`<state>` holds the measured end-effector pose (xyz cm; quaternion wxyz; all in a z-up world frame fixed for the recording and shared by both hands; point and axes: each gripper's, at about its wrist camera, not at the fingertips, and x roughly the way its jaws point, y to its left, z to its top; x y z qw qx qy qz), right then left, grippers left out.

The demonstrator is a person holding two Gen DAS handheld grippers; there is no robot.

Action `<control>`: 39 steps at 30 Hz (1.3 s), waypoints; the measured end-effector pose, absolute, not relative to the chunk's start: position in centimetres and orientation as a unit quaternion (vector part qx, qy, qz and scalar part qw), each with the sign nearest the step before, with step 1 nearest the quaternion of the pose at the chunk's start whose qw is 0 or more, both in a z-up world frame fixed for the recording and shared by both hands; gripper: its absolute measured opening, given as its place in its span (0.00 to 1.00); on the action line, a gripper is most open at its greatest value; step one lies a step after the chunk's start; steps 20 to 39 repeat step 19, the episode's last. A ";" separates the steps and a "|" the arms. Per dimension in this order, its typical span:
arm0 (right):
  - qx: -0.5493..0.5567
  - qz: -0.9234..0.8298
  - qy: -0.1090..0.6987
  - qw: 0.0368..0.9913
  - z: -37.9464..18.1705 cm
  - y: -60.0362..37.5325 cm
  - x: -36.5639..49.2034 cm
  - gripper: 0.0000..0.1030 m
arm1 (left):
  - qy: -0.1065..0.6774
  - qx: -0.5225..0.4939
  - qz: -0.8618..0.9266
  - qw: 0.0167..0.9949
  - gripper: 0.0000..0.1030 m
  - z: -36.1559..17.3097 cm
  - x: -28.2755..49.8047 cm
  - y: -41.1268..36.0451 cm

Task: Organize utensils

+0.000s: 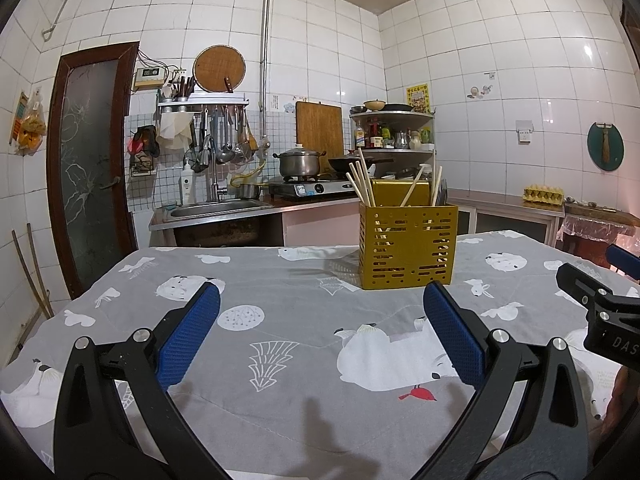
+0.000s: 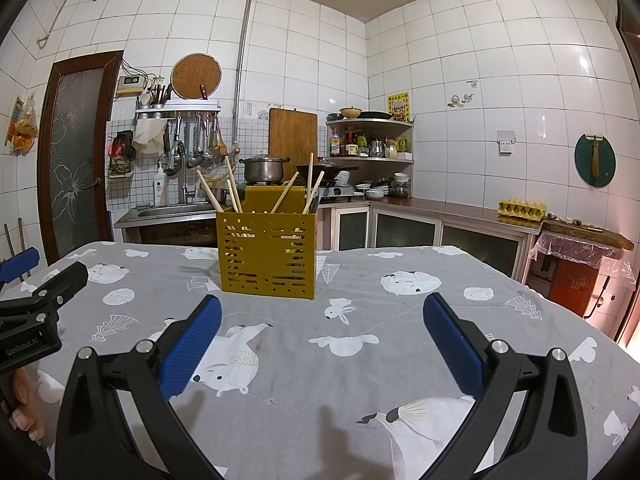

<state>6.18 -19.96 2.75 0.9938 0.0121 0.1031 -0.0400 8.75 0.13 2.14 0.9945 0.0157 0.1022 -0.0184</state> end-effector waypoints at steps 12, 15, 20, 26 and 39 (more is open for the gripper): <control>0.012 -0.040 0.103 0.994 2.7 -19.9 6.2 0.96 | 0.104 0.018 -0.014 0.994 0.96 2.1 8.8 0.0; 0.012 -0.040 0.103 0.994 2.7 -19.9 6.2 0.96 | 0.105 0.018 -0.014 0.994 0.96 2.1 8.9 0.2; 0.012 -0.040 0.103 0.994 2.7 -19.8 6.1 0.96 | 0.104 0.017 -0.014 0.994 0.96 2.1 8.8 0.1; 0.012 -0.040 0.103 0.994 2.7 -19.8 6.1 0.96 | 0.104 0.017 -0.014 0.994 0.96 2.1 8.8 0.1; 0.012 -0.040 0.103 0.994 2.7 -19.8 6.1 0.96 | 0.104 0.017 -0.014 0.994 0.96 2.1 8.8 0.1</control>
